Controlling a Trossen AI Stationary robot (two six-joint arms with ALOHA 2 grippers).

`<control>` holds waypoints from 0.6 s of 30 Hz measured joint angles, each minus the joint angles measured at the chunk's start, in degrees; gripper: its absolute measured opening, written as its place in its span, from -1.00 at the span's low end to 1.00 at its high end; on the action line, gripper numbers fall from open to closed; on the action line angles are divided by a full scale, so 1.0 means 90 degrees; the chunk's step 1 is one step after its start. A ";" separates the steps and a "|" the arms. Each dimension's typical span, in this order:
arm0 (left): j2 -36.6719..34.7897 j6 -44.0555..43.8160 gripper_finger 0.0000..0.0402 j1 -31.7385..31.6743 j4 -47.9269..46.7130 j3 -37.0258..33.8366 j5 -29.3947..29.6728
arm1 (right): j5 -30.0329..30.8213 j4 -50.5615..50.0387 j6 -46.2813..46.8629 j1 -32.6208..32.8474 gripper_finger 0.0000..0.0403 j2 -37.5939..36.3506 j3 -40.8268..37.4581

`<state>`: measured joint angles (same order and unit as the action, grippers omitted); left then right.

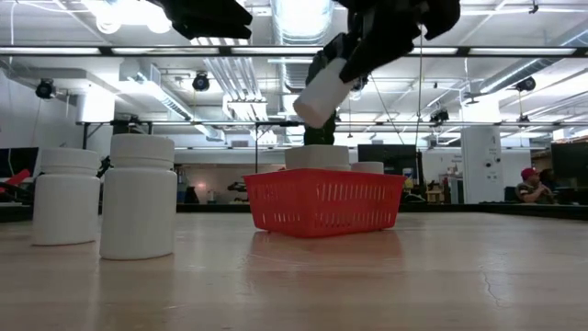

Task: Pick and place pill bottles into a basket
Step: Put the white pill bottle into the red bin

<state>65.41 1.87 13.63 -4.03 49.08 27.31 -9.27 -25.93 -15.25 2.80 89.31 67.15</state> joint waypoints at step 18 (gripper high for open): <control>0.0002 0.0000 0.29 0.0000 -0.0103 0.0000 0.0000 | 0.0194 -0.1419 -0.0147 0.0148 -0.27 0.1315 0.1148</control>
<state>65.43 1.87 13.63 -4.96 49.08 27.31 -7.53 -38.70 -16.57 4.14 101.14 77.49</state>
